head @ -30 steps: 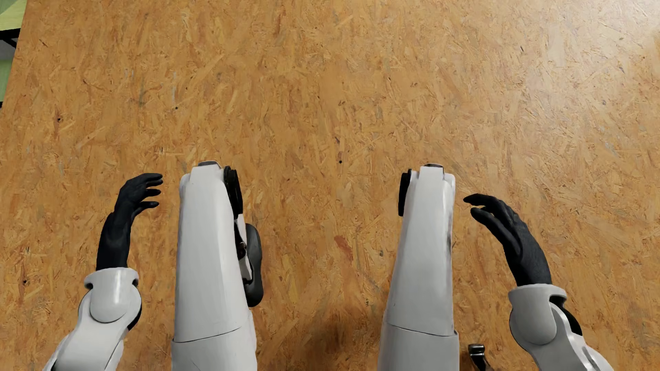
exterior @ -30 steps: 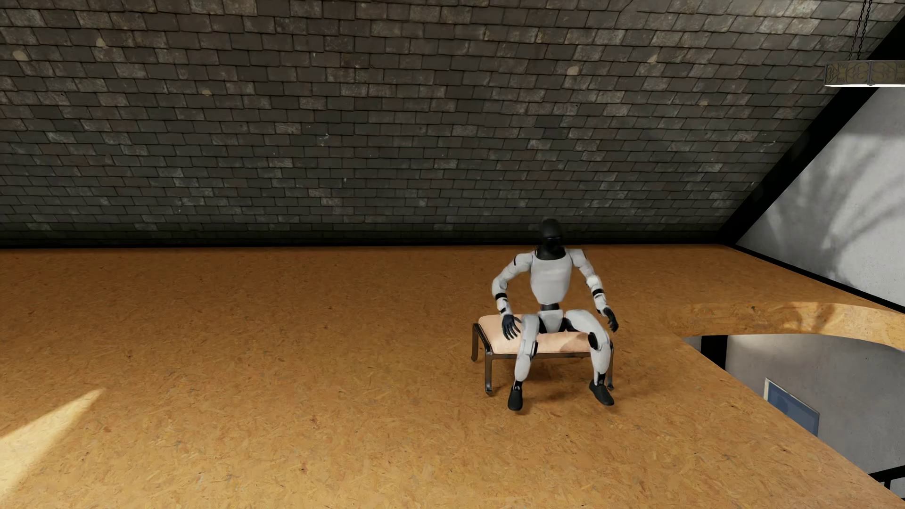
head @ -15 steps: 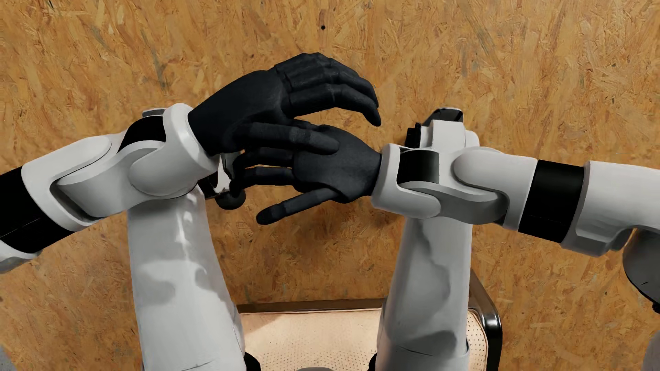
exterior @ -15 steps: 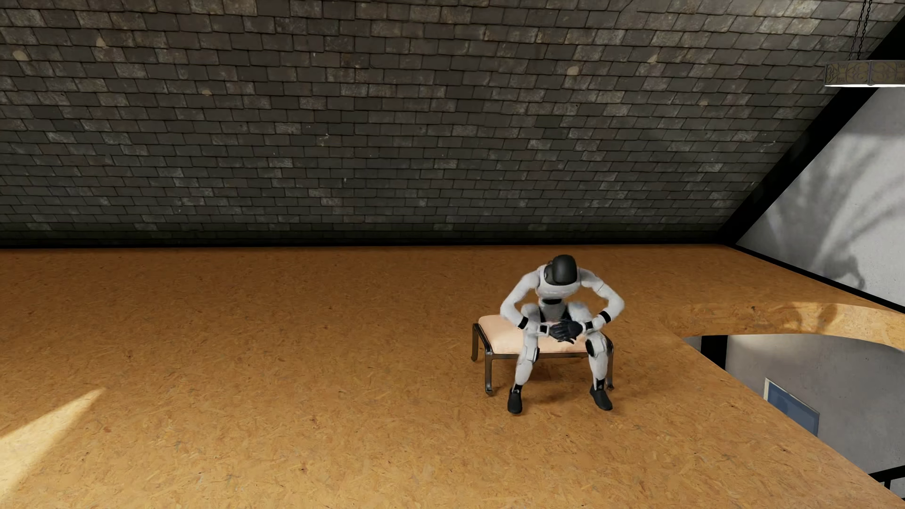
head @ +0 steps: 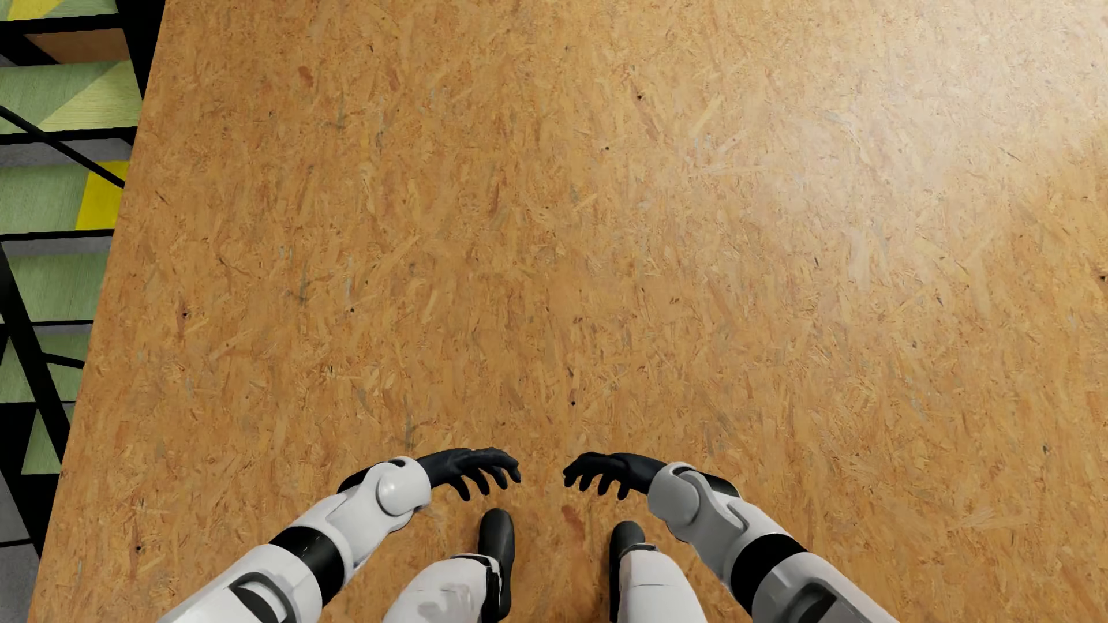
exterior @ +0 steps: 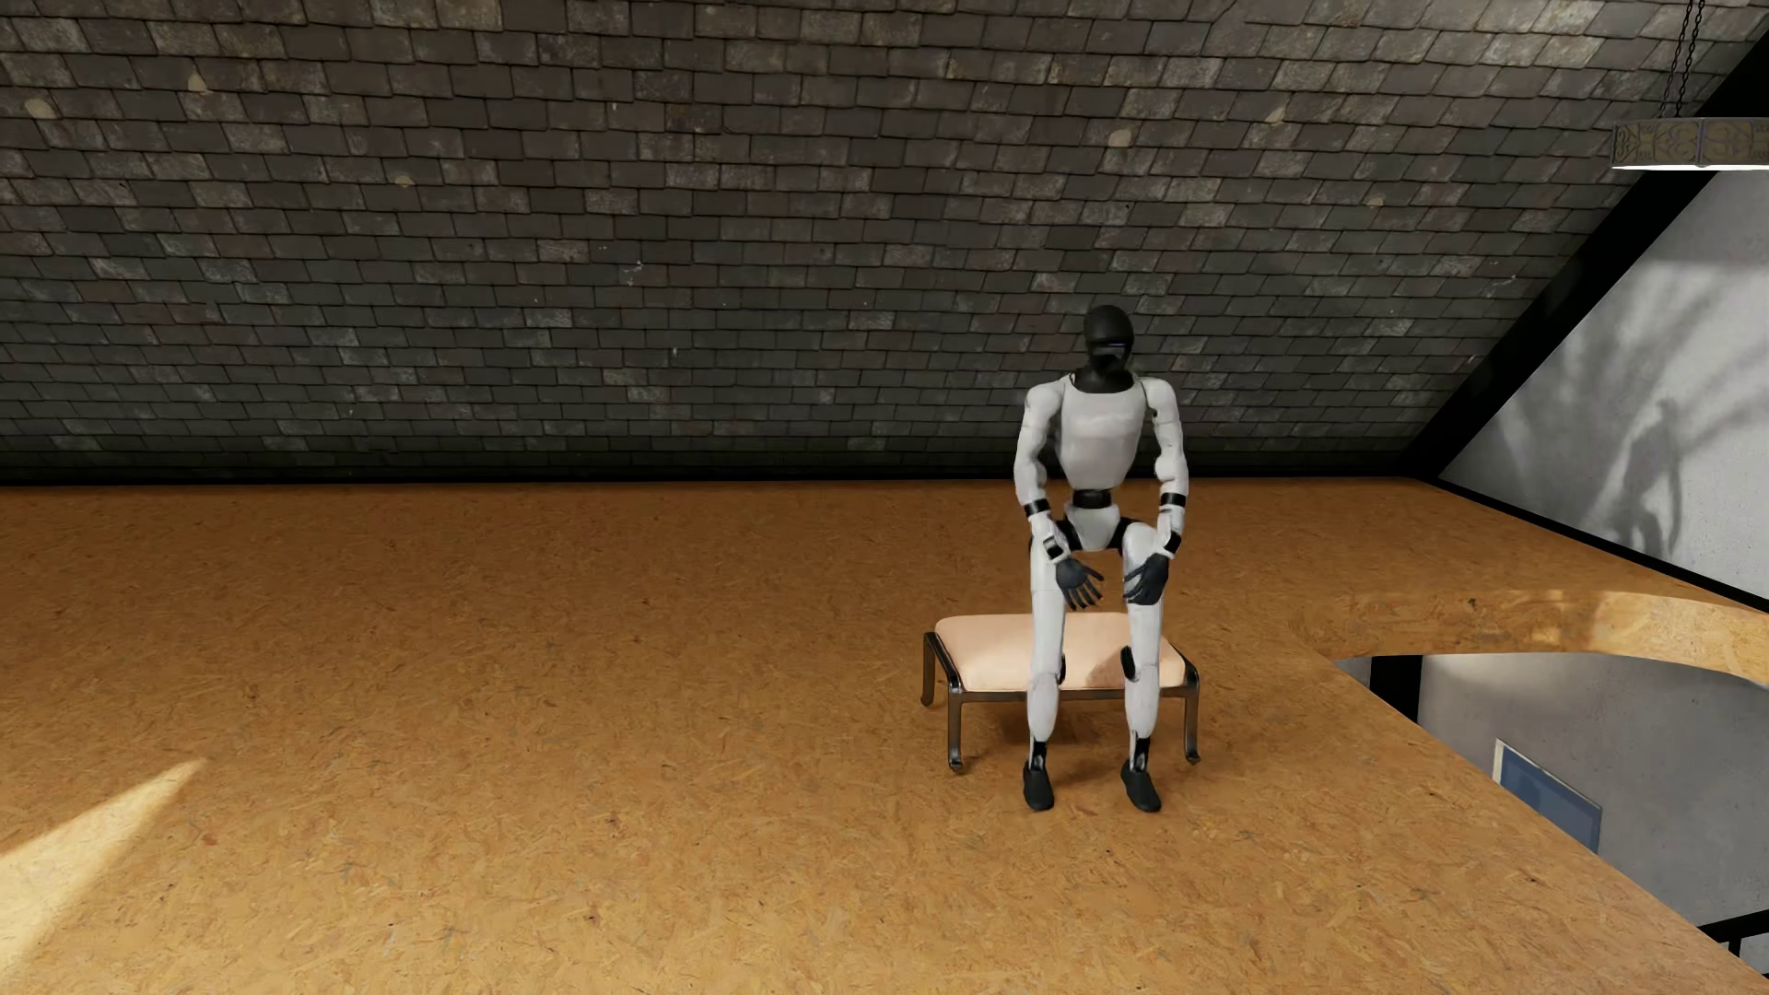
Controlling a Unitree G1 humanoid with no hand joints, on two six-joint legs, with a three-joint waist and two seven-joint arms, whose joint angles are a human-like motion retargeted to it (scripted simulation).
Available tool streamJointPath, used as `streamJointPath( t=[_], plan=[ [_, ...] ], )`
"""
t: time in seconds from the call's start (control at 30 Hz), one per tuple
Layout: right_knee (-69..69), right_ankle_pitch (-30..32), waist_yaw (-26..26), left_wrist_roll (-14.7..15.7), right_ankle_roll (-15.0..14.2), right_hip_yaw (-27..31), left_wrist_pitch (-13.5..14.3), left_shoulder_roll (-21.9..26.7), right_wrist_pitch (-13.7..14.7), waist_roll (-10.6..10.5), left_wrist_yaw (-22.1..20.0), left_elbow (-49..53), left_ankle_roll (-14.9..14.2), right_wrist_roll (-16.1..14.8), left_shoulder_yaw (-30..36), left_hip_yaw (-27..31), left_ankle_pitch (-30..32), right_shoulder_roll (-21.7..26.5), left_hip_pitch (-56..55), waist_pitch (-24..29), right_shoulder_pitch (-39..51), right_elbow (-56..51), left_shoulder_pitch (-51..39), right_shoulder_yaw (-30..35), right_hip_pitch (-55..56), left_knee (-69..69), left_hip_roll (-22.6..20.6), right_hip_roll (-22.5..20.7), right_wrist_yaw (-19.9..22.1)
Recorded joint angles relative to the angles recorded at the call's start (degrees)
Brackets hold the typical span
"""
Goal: Get off of the chair
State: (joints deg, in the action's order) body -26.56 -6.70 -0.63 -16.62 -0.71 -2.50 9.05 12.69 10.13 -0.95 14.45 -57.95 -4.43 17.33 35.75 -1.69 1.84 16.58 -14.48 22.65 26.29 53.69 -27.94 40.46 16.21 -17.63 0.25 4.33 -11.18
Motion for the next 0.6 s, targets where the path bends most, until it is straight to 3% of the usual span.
streamJointPath(
  t=[0.07,0.1,0.2,0.3,0.4,0.47,0.6],
  plan=[
    [7.09,0.85,-0.02,4.96,0.71,-1.42,-1.24,1.81,0.23,-0.02,-2.12,0.29,0.50,-1.72,-4.87,-1.15,1.49,2.79,8.54,-6.52,-6.98,-4.46,7.73,-4.14,-7.56,8.42,-0.34,-1.11,0.03],
    [9.87,0.91,-0.19,6.02,1.03,-2.08,-0.94,2.47,0.76,-0.15,-2.96,0.52,0.46,-2.12,-7.23,-1.57,1.85,4.13,12.00,-9.25,-10.09,-6.16,11.02,-6.76,-10.84,11.60,-0.45,-1.44,-0.35],
    [15.62,0.67,-0.74,7.28,0.76,-4.77,0.25,3.42,1.27,-0.37,-5.54,-2.15,-0.55,-3.98,-13.07,-3.34,0.23,5.70,20.41,-14.18,-17.81,-4.51,18.29,-15.03,-20.07,15.01,-0.43,-1.63,1.98],
    [17.78,-0.73,-1.35,7.17,0.68,-6.65,-1.15,2.60,-2.63,-0.96,-5.92,-9.92,-1.34,-6.85,-15.40,-4.54,-0.52,4.21,26.27,-17.36,-21.64,6.73,21.18,-19.85,-26.10,17.44,-0.78,-1.39,7.37],
    [17.28,-2.00,-1.54,6.08,-0.29,-6.87,-1.97,1.73,-3.97,-1.39,-5.55,-14.59,-1.96,-4.65,-17.56,-4.81,-1.83,4.08,28.16,-19.25,-23.25,14.95,23.10,-20.42,-27.44,17.57,-0.54,-0.69,6.16],
    [17.30,-2.08,-1.52,6.34,-0.28,-7.23,-2.07,1.60,-3.43,-1.43,-5.27,-14.89,-1.93,-2.18,-18.44,-5.18,-1.96,4.72,28.54,-19.52,-24.64,15.82,24.27,-20.43,-27.71,17.63,-0.66,-0.70,3.77],
    [17.33,-2.01,-1.65,6.31,-0.19,-6.94,-1.10,1.22,-1.89,-1.55,-3.85,-11.69,-1.87,-2.57,-17.80,-5.13,-2.12,6.07,28.32,-19.75,-26.81,12.00,25.17,-21.59,-27.44,17.59,-0.57,-0.73,1.43]
  ],
)
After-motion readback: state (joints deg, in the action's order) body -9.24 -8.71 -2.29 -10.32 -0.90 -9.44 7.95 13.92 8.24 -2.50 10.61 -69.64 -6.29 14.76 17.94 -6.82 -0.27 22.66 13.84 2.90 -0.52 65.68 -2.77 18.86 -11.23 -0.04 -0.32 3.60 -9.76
